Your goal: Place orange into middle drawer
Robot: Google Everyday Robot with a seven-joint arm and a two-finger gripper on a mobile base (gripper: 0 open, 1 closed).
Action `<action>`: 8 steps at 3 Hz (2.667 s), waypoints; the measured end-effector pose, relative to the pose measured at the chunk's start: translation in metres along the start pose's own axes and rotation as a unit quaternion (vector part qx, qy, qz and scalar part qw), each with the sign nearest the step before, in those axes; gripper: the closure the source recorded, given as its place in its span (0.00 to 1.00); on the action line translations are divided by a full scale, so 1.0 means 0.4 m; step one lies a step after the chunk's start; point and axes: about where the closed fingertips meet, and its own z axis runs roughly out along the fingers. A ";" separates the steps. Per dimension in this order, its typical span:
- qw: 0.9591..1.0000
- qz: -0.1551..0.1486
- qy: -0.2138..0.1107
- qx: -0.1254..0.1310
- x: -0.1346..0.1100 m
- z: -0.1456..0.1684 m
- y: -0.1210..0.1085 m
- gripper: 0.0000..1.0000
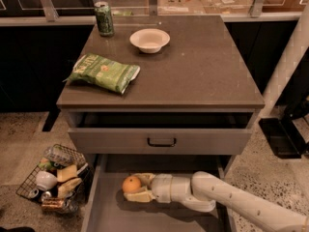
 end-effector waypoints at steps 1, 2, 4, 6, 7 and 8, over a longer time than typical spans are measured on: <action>0.999 0.025 -0.004 -0.027 0.093 0.114 -0.013 1.00; 0.999 0.024 -0.002 -0.039 0.158 0.169 -0.009 1.00; 0.999 0.005 0.046 -0.015 0.237 0.157 0.007 1.00; 0.999 0.005 0.051 -0.014 0.243 0.161 0.012 0.61; 0.999 0.005 0.050 -0.016 0.243 0.164 0.015 0.39; 0.999 0.005 0.050 -0.017 0.242 0.167 0.018 0.15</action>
Offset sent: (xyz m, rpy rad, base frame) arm -0.0027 0.0704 -0.1069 0.0318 0.0561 0.0829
